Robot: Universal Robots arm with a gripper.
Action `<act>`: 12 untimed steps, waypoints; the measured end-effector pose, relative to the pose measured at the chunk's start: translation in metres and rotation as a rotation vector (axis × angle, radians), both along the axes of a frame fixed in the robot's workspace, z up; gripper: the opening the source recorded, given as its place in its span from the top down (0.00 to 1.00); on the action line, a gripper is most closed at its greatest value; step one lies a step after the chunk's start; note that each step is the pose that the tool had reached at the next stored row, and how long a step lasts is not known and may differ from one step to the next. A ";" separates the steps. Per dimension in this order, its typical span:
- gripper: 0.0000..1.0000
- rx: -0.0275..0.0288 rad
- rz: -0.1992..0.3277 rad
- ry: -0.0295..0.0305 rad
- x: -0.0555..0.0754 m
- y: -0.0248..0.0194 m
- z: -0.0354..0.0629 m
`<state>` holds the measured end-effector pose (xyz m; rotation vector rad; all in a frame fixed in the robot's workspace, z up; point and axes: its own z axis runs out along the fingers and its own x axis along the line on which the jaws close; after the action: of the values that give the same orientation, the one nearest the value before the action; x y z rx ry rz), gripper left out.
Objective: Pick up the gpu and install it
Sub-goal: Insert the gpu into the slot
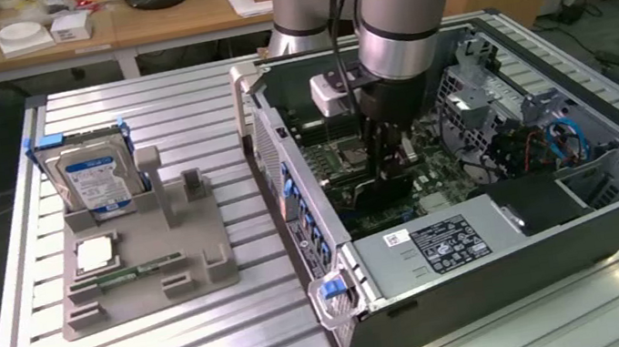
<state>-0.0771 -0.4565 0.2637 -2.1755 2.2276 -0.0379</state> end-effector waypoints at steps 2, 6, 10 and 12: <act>0.67 -0.0001 0.000 -0.0006 0.000 0.0001 0.0028; 0.69 0.0001 0.000 -0.0012 0.000 0.0003 0.0058; 0.87 -0.0001 0.000 -0.0012 0.000 0.0003 0.0059; 0.90 0.0000 0.000 -0.0012 0.000 0.0003 0.0058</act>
<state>-0.0771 -0.4562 0.2696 -2.1749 2.2269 -0.0392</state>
